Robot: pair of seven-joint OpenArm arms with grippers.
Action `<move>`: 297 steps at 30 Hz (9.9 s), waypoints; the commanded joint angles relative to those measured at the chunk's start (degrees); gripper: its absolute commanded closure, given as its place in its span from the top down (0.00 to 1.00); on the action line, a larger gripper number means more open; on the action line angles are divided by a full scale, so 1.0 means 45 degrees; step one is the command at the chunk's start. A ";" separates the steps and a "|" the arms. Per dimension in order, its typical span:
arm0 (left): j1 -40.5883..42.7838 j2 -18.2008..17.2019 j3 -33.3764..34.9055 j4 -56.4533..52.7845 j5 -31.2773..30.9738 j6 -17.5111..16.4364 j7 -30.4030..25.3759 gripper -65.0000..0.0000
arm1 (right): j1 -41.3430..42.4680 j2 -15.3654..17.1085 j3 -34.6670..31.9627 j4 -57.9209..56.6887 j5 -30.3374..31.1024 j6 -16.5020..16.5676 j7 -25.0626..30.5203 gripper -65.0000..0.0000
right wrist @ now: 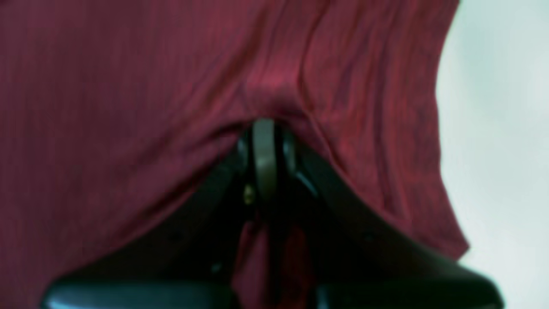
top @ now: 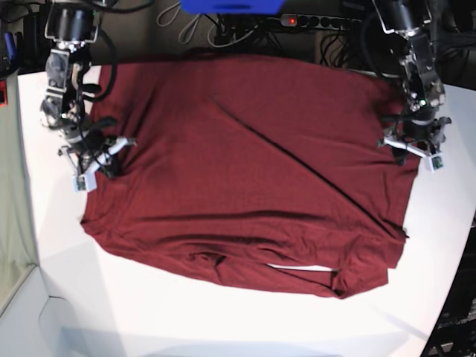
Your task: Layout the t-shirt on the table in an organized manner, then fold the t-shirt properly
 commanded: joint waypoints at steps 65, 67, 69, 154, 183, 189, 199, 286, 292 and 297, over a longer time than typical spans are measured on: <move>0.1136 0.1630 0.0808 0.5380 -0.1748 0.0028 0.0292 0.52 | -0.4554 -0.1948 -0.0142 0.7625 -0.0159 -0.0019 -0.3789 0.02; 0.1468 0.1630 0.1375 0.6083 -0.2451 0.0028 0.1190 0.52 | -0.4515 -0.1948 -0.0142 0.7605 -0.0198 -0.0019 -0.3769 0.02; 0.1937 0.1611 0.2078 0.7040 -0.3135 0.0028 0.2167 0.52 | -0.4320 -0.1869 -0.0123 0.7625 -0.0217 -0.0019 -0.3769 0.02; 0.1722 -0.0401 0.5028 0.7724 -0.3564 0.0028 0.3906 0.52 | 0.1365 -0.1596 0.0209 0.6570 -0.0237 0.0000 -0.4668 0.00; 0.2738 -0.0401 0.3973 0.7724 -0.3564 0.0028 0.3847 0.52 | 0.7128 -0.0092 -0.3678 -0.0620 -0.0139 0.0000 -0.3281 0.35; 0.2640 0.0165 0.5243 0.8134 -0.3584 0.0028 0.3984 0.52 | 0.4784 0.0651 -0.2682 0.2506 -0.0159 -0.0019 -0.3183 0.43; 0.1409 0.0185 1.0771 0.7489 -0.3447 0.0165 0.3984 0.52 | 0.2772 0.0748 0.0287 0.3874 -0.0139 0.0000 -0.3789 0.44; 0.5160 -0.5715 -0.2494 0.9384 -1.2395 -0.2141 0.6035 0.01 | 0.2303 -0.1244 -0.0943 0.4088 -0.0217 0.1954 -0.3808 0.44; 0.5180 -0.5110 -0.1810 0.9384 -1.1731 -0.2141 0.6055 0.01 | 0.2850 -0.1694 -0.1217 0.3678 -0.0237 0.1895 -0.3906 0.44; 0.5199 -0.4797 -0.1282 0.9384 -1.1711 -0.2141 0.6055 0.00 | 0.4373 -0.1694 -0.1627 0.1021 -0.0256 0.1895 -0.3906 0.44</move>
